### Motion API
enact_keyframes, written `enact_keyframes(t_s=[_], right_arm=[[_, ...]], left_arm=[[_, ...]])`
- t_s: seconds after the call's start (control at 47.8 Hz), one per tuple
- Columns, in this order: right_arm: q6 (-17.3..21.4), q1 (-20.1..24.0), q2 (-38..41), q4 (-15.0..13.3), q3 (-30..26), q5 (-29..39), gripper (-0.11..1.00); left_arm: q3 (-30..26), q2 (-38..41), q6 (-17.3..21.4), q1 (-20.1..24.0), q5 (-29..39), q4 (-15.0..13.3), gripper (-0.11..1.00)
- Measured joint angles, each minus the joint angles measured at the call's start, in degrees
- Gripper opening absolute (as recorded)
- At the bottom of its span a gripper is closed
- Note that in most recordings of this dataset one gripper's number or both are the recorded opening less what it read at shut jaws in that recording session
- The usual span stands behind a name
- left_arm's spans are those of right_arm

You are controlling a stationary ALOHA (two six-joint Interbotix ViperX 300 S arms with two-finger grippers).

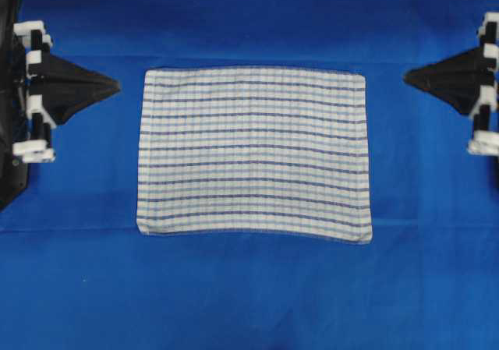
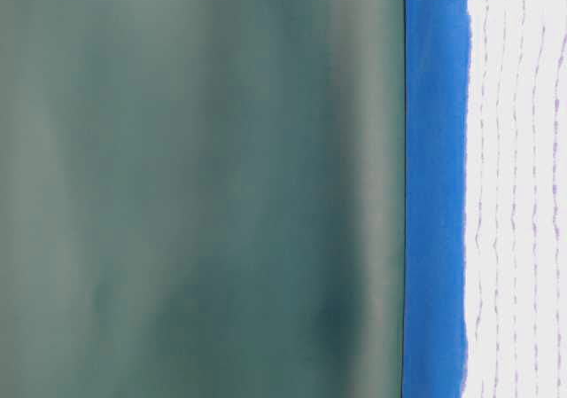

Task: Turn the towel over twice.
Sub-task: 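Move both grippers toward the far corners of the striped towel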

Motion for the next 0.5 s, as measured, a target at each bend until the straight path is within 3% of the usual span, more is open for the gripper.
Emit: enact_keyframes(t_s=[0.126, 0.209, 0.419, 0.503], right_arm=[[0.9, -3.6, 3.3, -0.1, 0.0, 0.0, 0.01], [1.1, -5.8, 6.3, 0.0, 0.0, 0.0, 0.04], [1.3, -11.2, 16.8, 0.0, -0.9, 0.0, 0.6], [1.4, -12.7, 21.4, 0.0, -1.5, -0.1, 0.6]], left_arm=[[0.8, 2.6, -0.2, 3.8, 0.0, 0.0, 0.03], [1.2, 4.7, -0.2, 6.1, -0.1, 0.1, 0.19], [3.3, 11.8, -0.1, 11.5, -4.0, 0.0, 0.78], [4.6, 15.6, -0.2, 13.4, -6.9, 0.0, 0.9]])
